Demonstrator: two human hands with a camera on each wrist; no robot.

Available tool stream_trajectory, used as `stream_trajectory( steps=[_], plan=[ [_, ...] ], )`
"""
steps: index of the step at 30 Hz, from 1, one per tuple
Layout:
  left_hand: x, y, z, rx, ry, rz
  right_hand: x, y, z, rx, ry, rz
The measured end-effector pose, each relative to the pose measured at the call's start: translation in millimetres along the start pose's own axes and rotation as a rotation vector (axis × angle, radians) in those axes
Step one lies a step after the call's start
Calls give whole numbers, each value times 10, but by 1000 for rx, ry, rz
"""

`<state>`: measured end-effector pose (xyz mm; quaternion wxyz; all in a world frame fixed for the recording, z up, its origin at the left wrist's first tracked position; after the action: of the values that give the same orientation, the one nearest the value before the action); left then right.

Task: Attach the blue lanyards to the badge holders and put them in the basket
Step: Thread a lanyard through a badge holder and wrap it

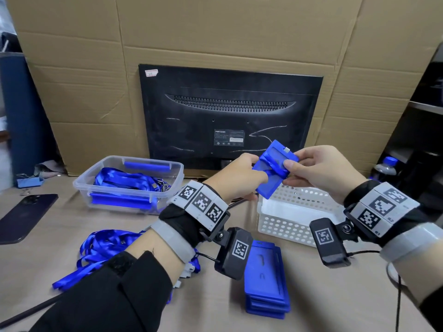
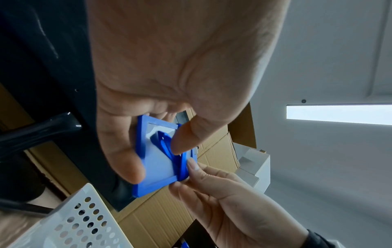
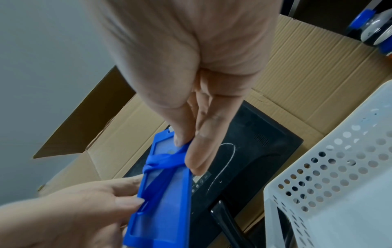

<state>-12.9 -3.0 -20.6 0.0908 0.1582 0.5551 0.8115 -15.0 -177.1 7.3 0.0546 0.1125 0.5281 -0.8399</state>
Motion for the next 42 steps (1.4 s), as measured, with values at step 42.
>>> stream_trajectory(
  steps=[42],
  plan=[
    [-771, -598, -360, 183, -181, 325, -941, 1213, 20, 570, -40, -314]
  ],
)
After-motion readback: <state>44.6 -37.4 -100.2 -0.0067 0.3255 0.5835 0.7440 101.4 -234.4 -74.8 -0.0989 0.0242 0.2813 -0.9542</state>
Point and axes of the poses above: each hand's wrist, its own x-axis away from the middle knuckle, its own z-axis out of the back of the hand, y = z × x, the point moved 9 cm from there along -x, towards the middle knuckle, and after that the axes turned 7 degrees about z, right-handed, at the moved point
